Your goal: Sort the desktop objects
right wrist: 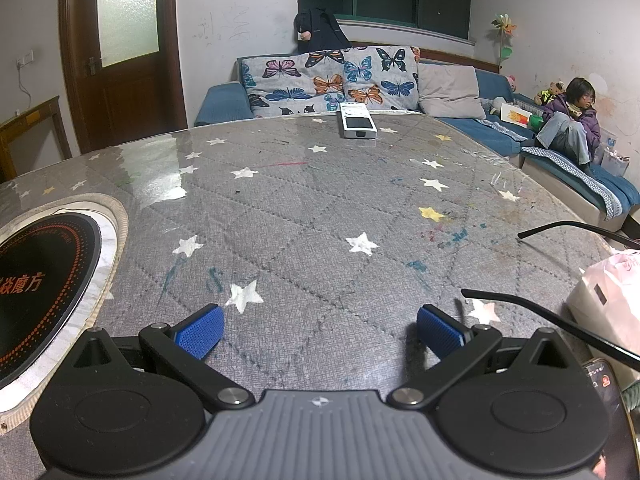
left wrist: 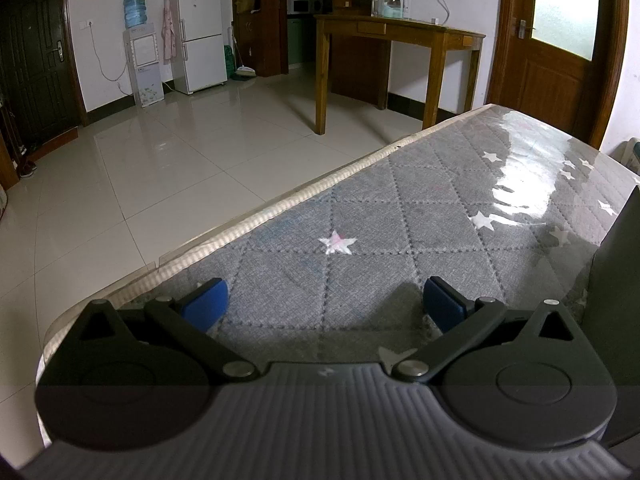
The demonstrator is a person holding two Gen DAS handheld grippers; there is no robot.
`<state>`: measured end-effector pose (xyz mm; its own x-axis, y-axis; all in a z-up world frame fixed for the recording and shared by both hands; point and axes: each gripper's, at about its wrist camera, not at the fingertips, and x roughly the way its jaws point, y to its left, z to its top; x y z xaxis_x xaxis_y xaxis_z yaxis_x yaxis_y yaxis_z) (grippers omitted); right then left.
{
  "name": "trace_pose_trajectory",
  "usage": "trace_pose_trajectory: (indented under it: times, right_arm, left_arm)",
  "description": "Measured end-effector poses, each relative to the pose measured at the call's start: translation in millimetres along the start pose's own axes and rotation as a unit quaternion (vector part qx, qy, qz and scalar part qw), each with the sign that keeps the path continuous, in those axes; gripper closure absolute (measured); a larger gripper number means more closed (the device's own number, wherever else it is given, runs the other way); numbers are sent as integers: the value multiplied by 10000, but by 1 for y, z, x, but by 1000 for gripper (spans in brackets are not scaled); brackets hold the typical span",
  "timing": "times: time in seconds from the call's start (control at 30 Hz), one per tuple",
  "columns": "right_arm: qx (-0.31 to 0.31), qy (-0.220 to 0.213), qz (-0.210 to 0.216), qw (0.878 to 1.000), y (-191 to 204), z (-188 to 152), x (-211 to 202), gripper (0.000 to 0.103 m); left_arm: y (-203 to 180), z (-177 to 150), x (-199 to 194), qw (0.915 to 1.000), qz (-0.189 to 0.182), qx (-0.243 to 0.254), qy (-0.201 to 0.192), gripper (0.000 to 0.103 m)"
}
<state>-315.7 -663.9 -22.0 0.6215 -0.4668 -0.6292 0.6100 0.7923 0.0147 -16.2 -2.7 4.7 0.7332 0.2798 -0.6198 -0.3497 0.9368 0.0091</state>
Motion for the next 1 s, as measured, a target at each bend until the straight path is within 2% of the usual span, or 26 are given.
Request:
trace_pose_trajectory:
  times: [1.0]
  right_arm:
    - [-1,0,-1,10000,0,0,0,0]
  left_arm:
    - [-1,1,-1,10000,5,1,0,0]
